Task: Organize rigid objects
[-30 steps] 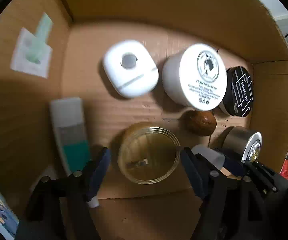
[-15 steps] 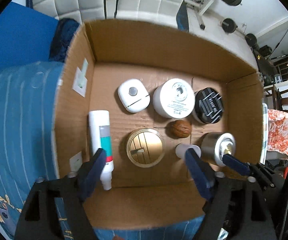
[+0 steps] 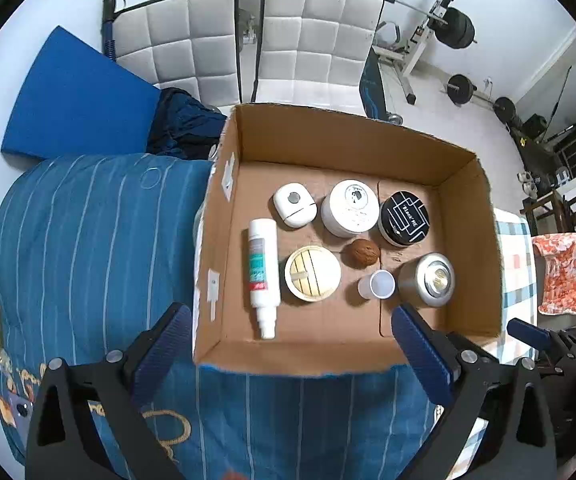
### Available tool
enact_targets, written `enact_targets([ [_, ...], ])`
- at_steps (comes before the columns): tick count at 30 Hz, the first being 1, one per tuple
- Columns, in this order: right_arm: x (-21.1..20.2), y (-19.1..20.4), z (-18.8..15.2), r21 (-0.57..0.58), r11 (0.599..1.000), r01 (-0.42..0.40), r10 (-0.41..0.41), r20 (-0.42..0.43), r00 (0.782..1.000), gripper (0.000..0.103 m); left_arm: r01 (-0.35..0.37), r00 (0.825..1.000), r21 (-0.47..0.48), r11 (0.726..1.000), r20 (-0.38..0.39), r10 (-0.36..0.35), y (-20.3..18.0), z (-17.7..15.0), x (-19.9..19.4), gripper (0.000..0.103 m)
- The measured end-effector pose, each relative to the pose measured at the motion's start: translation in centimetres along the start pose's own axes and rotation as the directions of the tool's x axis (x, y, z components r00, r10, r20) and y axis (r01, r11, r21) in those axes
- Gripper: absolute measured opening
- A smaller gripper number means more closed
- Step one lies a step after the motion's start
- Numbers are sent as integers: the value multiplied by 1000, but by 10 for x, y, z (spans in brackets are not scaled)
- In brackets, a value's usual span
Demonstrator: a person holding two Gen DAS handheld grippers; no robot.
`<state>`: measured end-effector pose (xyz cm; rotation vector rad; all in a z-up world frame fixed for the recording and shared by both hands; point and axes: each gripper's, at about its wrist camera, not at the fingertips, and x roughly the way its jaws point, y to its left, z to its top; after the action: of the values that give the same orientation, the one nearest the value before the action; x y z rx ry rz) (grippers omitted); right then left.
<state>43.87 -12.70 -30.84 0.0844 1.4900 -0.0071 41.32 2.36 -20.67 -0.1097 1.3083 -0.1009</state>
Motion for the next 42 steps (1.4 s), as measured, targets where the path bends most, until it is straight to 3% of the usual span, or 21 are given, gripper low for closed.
enact_targets([
  [7, -37, 1, -25, -22, 1000, 1, 0, 70, 998, 103, -5, 998, 5, 1000, 57, 5, -6, -26, -34, 103],
  [13, -95, -5, -64, -27, 999, -34, 38, 150, 988, 103, -18, 992, 30, 999, 125, 14, -20, -55, -85, 103],
  [19, -168, -18, -115, -18, 998, -62, 64, 255, 965, 103, -44, 977, 58, 997, 212, 31, -35, -91, -146, 103],
  [26, -237, -26, -167, -25, 996, -91, 94, 343, 935, 103, -6, 964, 63, 998, 264, -11, -46, -127, -207, 103],
  [34, -278, -27, -214, -60, 993, -106, 121, 358, 926, 103, -7, 949, 59, 998, 316, -12, -52, -156, -257, 103],
  [42, -288, -28, -231, -65, 992, -111, 126, 350, 928, 103, -30, 950, 68, 997, 311, 7, -59, -169, -270, 103],
])
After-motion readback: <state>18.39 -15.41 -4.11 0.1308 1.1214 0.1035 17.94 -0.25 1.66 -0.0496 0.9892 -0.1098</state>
